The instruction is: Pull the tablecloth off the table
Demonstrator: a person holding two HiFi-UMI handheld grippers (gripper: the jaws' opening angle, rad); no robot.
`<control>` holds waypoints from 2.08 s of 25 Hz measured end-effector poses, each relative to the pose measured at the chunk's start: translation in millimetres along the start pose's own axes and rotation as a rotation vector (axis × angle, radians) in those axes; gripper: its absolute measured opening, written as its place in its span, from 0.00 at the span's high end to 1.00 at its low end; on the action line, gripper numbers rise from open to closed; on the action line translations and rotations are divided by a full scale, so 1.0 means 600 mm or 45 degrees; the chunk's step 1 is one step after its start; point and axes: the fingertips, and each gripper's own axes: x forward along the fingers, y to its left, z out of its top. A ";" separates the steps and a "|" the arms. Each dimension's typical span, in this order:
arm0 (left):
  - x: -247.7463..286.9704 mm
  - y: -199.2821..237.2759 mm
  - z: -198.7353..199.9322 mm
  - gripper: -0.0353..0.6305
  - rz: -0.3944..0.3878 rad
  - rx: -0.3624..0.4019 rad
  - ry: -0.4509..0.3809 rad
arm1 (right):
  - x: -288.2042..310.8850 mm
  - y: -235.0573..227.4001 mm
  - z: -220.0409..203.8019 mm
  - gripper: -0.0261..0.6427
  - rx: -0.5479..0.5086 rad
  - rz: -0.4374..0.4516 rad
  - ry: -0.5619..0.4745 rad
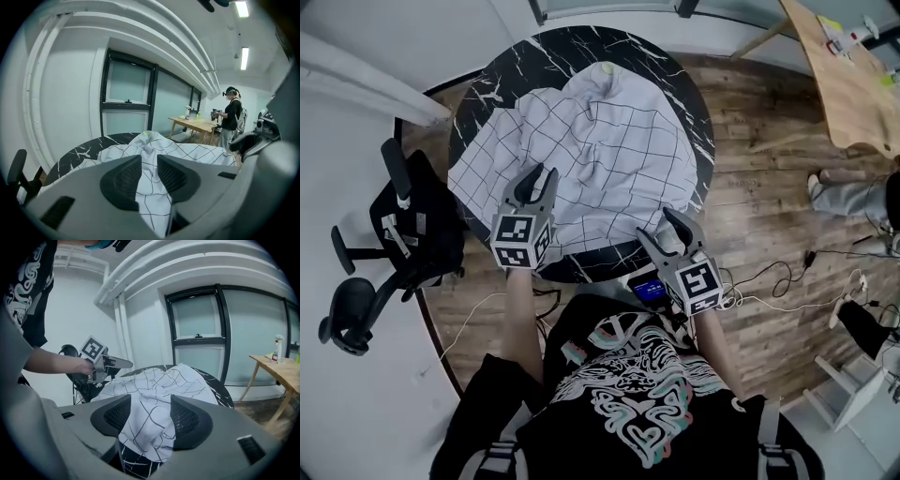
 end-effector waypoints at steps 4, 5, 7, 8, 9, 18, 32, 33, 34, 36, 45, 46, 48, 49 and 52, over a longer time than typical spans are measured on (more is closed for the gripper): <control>0.014 0.007 -0.016 0.76 -0.020 0.006 0.057 | 0.009 0.006 0.002 0.55 -0.074 0.008 0.016; 0.017 0.010 -0.020 0.75 -0.022 0.013 0.070 | 0.011 0.007 0.005 0.55 -0.100 0.009 0.009; 0.023 0.016 -0.024 0.72 -0.028 0.023 0.095 | 0.015 0.007 0.007 0.51 -0.155 0.013 0.016; 0.026 0.017 -0.027 0.71 -0.036 0.019 0.105 | 0.018 0.007 0.004 0.49 -0.182 0.016 0.031; 0.028 0.018 -0.029 0.69 -0.049 0.010 0.113 | 0.020 0.007 0.001 0.47 -0.207 0.019 0.048; 0.053 0.025 -0.057 0.55 -0.111 0.059 0.220 | 0.041 0.002 -0.024 0.43 -0.297 0.073 0.162; 0.102 0.063 -0.093 0.33 -0.097 0.136 0.357 | 0.068 -0.026 -0.065 0.41 -0.395 0.039 0.349; 0.106 0.065 -0.097 0.31 -0.100 0.140 0.368 | 0.071 -0.030 -0.070 0.41 -0.394 0.032 0.365; 0.107 0.068 -0.102 0.30 -0.101 0.146 0.381 | 0.075 -0.031 -0.074 0.41 -0.386 0.029 0.378; 0.108 0.077 -0.107 0.29 -0.093 0.159 0.399 | 0.082 -0.032 -0.080 0.41 -0.359 0.034 0.393; 0.137 0.118 -0.119 0.26 -0.043 0.104 0.409 | 0.105 -0.043 -0.102 0.41 -0.251 0.055 0.444; 0.141 0.121 -0.119 0.25 -0.034 0.102 0.410 | 0.107 -0.043 -0.105 0.41 -0.245 0.056 0.450; 0.147 0.127 -0.123 0.22 -0.014 0.107 0.417 | 0.110 -0.045 -0.110 0.41 -0.229 0.054 0.459; 0.150 0.129 -0.125 0.21 -0.008 0.108 0.422 | 0.111 -0.046 -0.112 0.41 -0.219 0.053 0.462; 0.157 0.132 -0.134 0.21 -0.011 0.087 0.438 | 0.117 -0.048 -0.119 0.41 -0.191 0.059 0.473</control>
